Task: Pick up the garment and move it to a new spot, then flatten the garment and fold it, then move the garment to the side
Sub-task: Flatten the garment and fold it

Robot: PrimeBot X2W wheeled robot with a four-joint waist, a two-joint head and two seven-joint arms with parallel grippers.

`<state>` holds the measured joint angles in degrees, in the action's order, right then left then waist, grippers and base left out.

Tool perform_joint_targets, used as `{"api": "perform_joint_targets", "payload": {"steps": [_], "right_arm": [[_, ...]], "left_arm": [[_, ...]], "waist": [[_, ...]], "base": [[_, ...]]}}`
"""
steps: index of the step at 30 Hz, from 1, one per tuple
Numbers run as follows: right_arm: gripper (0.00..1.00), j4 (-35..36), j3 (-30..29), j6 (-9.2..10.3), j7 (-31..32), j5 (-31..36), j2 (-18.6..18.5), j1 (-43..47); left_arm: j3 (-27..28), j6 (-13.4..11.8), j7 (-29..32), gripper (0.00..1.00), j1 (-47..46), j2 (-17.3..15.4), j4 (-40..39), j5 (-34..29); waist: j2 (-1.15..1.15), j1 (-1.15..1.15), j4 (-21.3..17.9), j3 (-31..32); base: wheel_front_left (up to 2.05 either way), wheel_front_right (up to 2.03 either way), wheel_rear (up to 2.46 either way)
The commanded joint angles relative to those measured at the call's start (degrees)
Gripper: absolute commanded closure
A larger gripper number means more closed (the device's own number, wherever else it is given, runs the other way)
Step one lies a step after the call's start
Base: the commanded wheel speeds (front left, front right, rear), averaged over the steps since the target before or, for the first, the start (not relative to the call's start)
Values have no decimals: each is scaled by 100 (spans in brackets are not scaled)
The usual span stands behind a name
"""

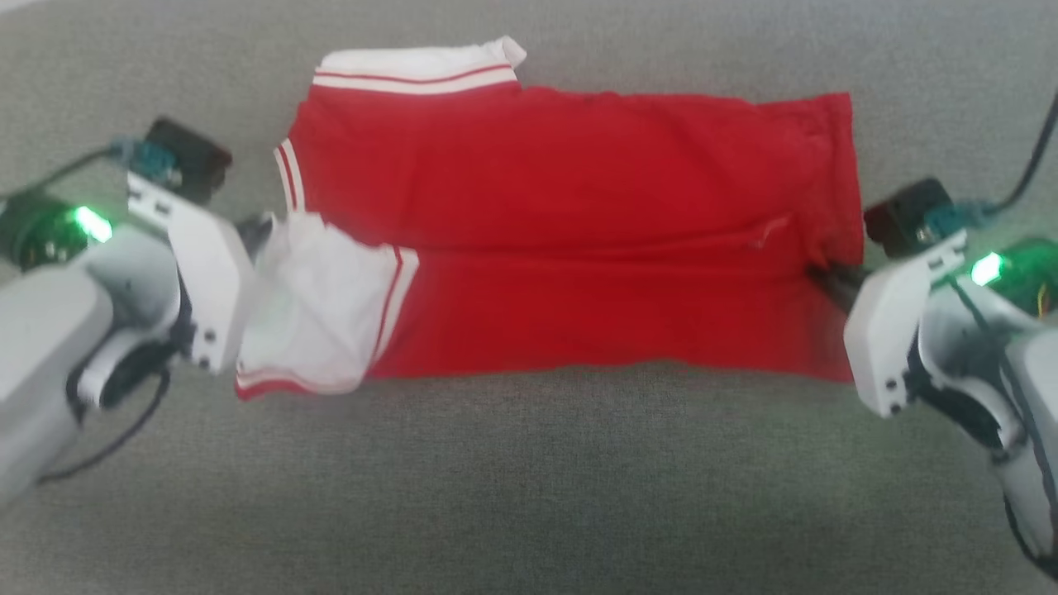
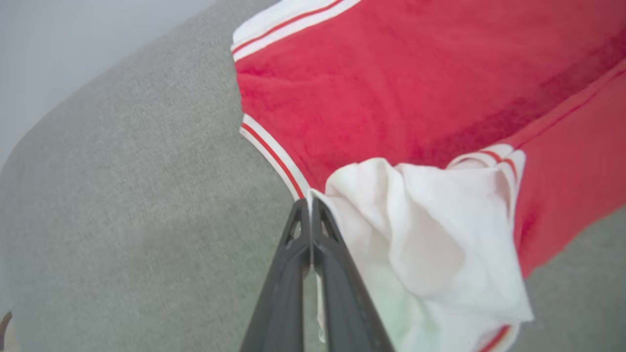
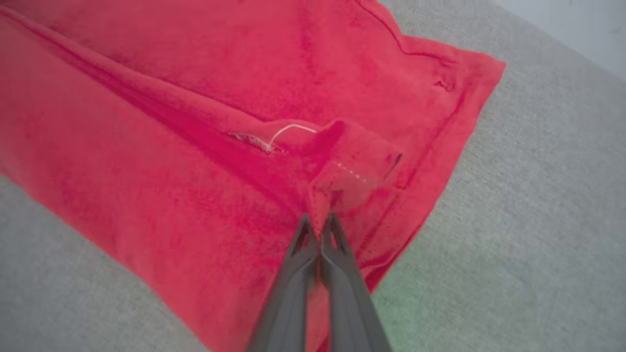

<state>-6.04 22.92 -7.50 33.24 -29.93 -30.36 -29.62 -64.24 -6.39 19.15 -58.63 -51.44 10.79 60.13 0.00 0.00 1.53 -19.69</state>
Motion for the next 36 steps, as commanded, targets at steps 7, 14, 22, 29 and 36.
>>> {"api": "perform_joint_targets", "payload": {"steps": [7,14,22,29,36], "right_arm": [[100,-786,298,1,-169,104,234,-846],[100,-1480,763,1,-364,16,433,-1316],[45,-1882,1109,1,-529,-188,479,-1573],[0,-1830,932,1,-851,-235,397,-1550],[0,-1531,151,1,-1647,42,456,-1168]], "left_arm": [[7,670,-12,100,-631,742,1584,-43],[-28,1107,93,100,-884,1329,2921,140],[116,1310,268,0,-1028,1724,3781,584],[166,1337,417,0,-1068,1728,3824,727],[224,1098,670,0,-847,1538,3408,927]], "waist": [[0,0,-66,-455],[0,0,-121,-623],[0,0,-152,-515],[0,0,-91,-245],[0,0,31,49]], "base": [[0,0,0],[0,0,0],[0,0,0],[0,0,0],[0,0,0]]}}
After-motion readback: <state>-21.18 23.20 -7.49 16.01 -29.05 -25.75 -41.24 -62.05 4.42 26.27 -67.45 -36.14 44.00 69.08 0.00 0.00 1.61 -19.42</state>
